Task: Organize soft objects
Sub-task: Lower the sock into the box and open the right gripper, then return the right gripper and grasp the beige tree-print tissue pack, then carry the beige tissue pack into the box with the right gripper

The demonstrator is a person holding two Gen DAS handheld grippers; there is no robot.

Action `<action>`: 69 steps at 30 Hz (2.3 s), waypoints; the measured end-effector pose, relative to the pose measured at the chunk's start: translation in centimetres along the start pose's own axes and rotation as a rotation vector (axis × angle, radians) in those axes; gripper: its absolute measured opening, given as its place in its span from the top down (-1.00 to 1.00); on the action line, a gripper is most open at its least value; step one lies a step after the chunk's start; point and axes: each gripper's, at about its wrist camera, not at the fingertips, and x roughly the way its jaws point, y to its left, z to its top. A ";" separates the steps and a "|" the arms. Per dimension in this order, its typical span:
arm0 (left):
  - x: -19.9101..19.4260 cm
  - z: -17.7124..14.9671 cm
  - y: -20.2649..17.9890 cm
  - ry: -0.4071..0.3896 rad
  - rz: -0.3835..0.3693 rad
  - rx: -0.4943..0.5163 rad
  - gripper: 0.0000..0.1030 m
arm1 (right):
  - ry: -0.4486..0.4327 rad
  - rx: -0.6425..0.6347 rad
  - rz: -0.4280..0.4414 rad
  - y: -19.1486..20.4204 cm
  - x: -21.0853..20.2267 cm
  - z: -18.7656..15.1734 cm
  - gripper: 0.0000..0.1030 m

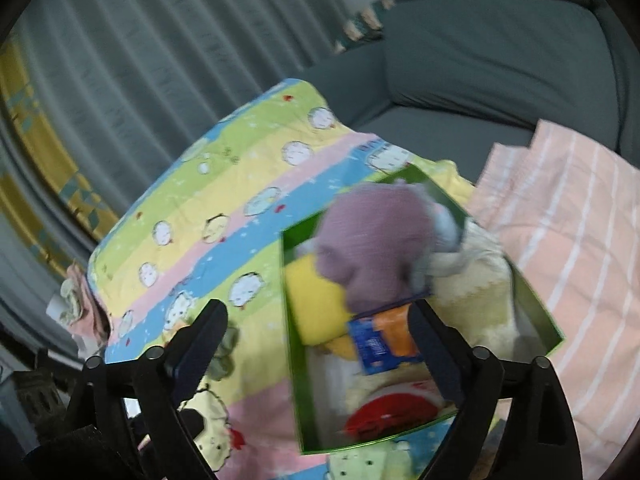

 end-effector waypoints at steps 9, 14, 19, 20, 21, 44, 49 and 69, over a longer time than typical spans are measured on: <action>-6.1 -3.3 12.4 -0.069 0.263 -0.215 -0.97 | 0.003 -0.151 0.141 7.9 1.3 -2.9 -0.95; -7.2 -5.7 18.3 -0.085 0.421 -0.338 -0.97 | 0.178 -0.246 0.252 14.4 6.8 -5.3 -1.00; -8.0 -6.4 21.3 -0.079 0.516 -0.393 -0.97 | 0.331 -0.358 0.291 21.1 13.7 -7.2 -1.00; -8.0 -6.4 21.6 -0.076 0.526 -0.405 -0.97 | 0.356 -0.391 0.269 22.6 15.7 -7.7 -1.00; -8.1 -6.5 21.8 -0.066 0.541 -0.414 -0.97 | 0.375 -0.426 0.246 23.9 17.6 -8.1 -1.00; -11.4 -7.0 25.4 -0.101 0.536 -0.479 -0.97 | 0.514 -0.555 0.227 26.2 19.8 -13.1 -0.19; -11.4 -7.2 24.8 -0.107 0.525 -0.474 -0.97 | 0.550 -0.565 0.209 23.6 14.9 -16.6 -0.19; -6.0 -8.8 18.7 0.022 0.208 -0.421 -0.06 | 0.589 -0.295 0.420 16.2 13.1 -15.4 -0.29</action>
